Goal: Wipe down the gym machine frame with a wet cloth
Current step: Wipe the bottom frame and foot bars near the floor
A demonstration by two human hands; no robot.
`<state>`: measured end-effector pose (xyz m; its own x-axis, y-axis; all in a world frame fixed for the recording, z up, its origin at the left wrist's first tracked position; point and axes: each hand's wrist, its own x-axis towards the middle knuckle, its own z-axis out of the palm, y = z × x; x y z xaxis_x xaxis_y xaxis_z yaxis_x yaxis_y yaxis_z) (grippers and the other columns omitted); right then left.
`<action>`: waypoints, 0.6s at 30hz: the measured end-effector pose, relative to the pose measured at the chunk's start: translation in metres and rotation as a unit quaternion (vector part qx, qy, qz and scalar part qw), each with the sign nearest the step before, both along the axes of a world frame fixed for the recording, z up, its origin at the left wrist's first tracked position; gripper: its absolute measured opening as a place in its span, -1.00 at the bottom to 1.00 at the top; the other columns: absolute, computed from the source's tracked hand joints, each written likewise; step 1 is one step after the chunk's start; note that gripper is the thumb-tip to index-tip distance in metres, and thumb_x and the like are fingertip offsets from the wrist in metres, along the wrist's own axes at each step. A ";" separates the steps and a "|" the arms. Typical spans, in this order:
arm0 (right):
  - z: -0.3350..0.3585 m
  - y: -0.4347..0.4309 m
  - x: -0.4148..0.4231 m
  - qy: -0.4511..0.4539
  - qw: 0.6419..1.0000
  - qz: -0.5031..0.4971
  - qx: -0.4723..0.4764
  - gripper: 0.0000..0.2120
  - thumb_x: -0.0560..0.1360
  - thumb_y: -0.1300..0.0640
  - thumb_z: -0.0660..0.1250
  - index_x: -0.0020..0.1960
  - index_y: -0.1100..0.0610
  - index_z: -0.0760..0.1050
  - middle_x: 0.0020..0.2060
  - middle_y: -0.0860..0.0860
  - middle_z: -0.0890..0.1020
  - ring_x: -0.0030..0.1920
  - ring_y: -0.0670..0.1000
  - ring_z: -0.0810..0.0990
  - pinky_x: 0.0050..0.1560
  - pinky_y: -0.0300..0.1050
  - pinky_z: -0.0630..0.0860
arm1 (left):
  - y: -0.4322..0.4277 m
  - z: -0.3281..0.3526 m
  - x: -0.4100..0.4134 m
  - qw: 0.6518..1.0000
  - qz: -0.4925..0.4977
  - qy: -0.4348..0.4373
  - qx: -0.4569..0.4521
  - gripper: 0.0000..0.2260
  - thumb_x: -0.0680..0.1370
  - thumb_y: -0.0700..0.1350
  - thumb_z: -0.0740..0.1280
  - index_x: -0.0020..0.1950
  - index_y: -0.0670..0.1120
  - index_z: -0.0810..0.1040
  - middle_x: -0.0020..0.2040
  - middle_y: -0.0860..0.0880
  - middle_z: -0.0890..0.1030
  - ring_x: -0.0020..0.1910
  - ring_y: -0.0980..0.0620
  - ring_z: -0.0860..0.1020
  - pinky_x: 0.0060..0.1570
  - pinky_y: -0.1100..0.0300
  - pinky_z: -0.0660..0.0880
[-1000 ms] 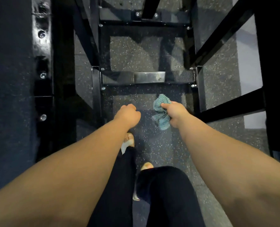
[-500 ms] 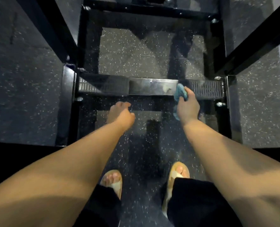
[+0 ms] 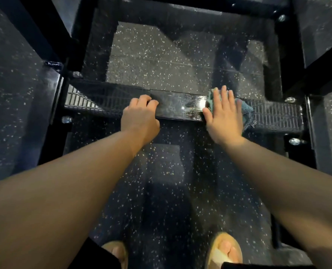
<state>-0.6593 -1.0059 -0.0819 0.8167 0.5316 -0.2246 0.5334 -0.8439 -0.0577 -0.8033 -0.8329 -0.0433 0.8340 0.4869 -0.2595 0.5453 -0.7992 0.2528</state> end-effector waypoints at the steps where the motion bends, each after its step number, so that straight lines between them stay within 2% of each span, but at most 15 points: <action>1: -0.001 0.007 -0.005 -0.004 0.999 -0.036 0.001 -0.40 0.63 -0.16 -0.14 0.56 0.09 -0.17 0.55 0.08 -0.15 0.54 0.07 -0.20 0.51 0.05 -0.24 | 0.002 0.002 -0.001 1.000 0.017 -0.017 -0.020 -0.56 0.54 -0.19 0.20 0.44 -0.09 0.31 0.40 -0.06 0.31 0.33 -0.09 0.28 0.27 0.07 0.29; 3: -0.001 0.038 -0.026 0.005 0.998 -0.062 0.028 -0.41 0.64 -0.13 -0.11 0.56 0.12 -0.14 0.55 0.12 -0.13 0.54 0.11 -0.16 0.51 0.06 -0.20 | 0.007 0.004 -0.002 0.999 0.039 -0.035 -0.016 -0.60 0.54 -0.22 0.19 0.39 -0.10 0.37 0.34 -0.07 0.36 0.29 -0.08 0.31 0.23 0.08 0.31; 4: -0.001 0.057 -0.038 0.017 0.998 -0.041 0.049 -0.43 0.64 -0.10 -0.09 0.56 0.13 -0.12 0.55 0.12 -0.13 0.54 0.11 -0.16 0.50 0.05 -0.19 | 0.009 0.004 -0.002 0.999 0.039 -0.031 0.010 -0.60 0.53 -0.21 0.20 0.38 -0.10 0.38 0.33 -0.08 0.38 0.29 -0.09 0.32 0.21 0.07 0.31; 6: 0.002 0.087 -0.063 0.044 0.994 0.045 0.085 -0.45 0.65 -0.04 -0.07 0.56 0.11 -0.13 0.55 0.10 -0.15 0.54 0.09 -0.17 0.49 0.03 -0.23 | 0.015 0.003 -0.002 0.998 0.043 -0.016 0.042 -0.60 0.53 -0.17 0.21 0.38 -0.10 0.37 0.33 -0.10 0.40 0.29 -0.12 0.34 0.21 0.04 0.30; 8: 0.004 0.096 -0.074 0.069 0.985 0.132 0.088 -0.46 0.65 -0.02 -0.06 0.56 0.08 -0.14 0.54 0.07 -0.18 0.54 0.07 -0.18 0.48 -0.01 -0.25 | 0.016 0.004 -0.002 0.998 0.054 0.001 0.017 -0.59 0.53 -0.16 0.21 0.39 -0.11 0.35 0.34 -0.11 0.39 0.31 -0.13 0.33 0.23 0.01 0.30; 10: 0.002 0.080 -0.055 0.057 0.974 0.201 0.085 -0.47 0.65 -0.02 -0.01 0.56 0.03 -0.07 0.55 0.07 -0.15 0.54 0.10 -0.08 0.50 0.01 -0.13 | 0.015 0.004 -0.002 0.999 0.031 0.016 0.014 -0.59 0.55 -0.13 0.21 0.41 -0.10 0.32 0.35 -0.11 0.36 0.31 -0.13 0.31 0.24 0.00 0.31; 12: 0.002 0.046 -0.026 0.033 0.985 0.145 0.089 -0.49 0.62 -0.09 0.05 0.54 -0.04 0.08 0.55 0.12 -0.11 0.52 0.18 0.01 0.49 0.09 0.01 | 0.013 0.003 -0.003 0.999 0.008 0.040 0.017 -0.57 0.57 -0.10 0.21 0.43 -0.08 0.29 0.37 -0.11 0.30 0.32 -0.13 0.27 0.26 0.01 0.30; 15: 0.004 0.004 -0.001 0.029 1.000 -0.004 0.008 -0.48 0.60 -0.23 -0.05 0.54 -0.16 0.01 0.54 0.16 -0.14 0.52 0.20 -0.19 0.48 0.11 -0.18 | 0.009 0.002 -0.001 0.997 0.003 0.068 0.023 -0.56 0.58 -0.06 0.21 0.45 -0.07 0.26 0.38 -0.12 0.25 0.33 -0.15 0.24 0.25 0.01 0.30; 16: 0.002 0.004 -0.005 0.015 1.000 -0.018 -0.014 -0.46 0.60 -0.23 -0.08 0.54 -0.13 -0.03 0.54 0.18 -0.13 0.52 0.20 -0.22 0.47 0.12 -0.23 | 0.008 0.001 0.000 0.997 0.006 0.072 0.022 -0.57 0.58 -0.06 0.20 0.44 -0.07 0.27 0.37 -0.12 0.25 0.32 -0.15 0.24 0.25 0.00 0.30; 18: 0.000 0.025 -0.026 -0.012 1.000 0.000 0.000 -0.44 0.62 -0.19 -0.09 0.56 -0.03 -0.07 0.53 0.21 -0.11 0.52 0.22 -0.19 0.48 0.15 -0.24 | 0.007 0.002 0.003 0.998 0.022 0.065 0.012 -0.59 0.57 -0.10 0.19 0.42 -0.08 0.28 0.36 -0.13 0.26 0.32 -0.15 0.25 0.24 0.00 0.31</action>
<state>-0.6849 -0.9806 -0.0822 0.8225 0.5309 -0.2041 0.5340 -0.8443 -0.0444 -0.8004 -0.8256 -0.0408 0.7717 0.5303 -0.3511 0.6071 -0.7787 0.1582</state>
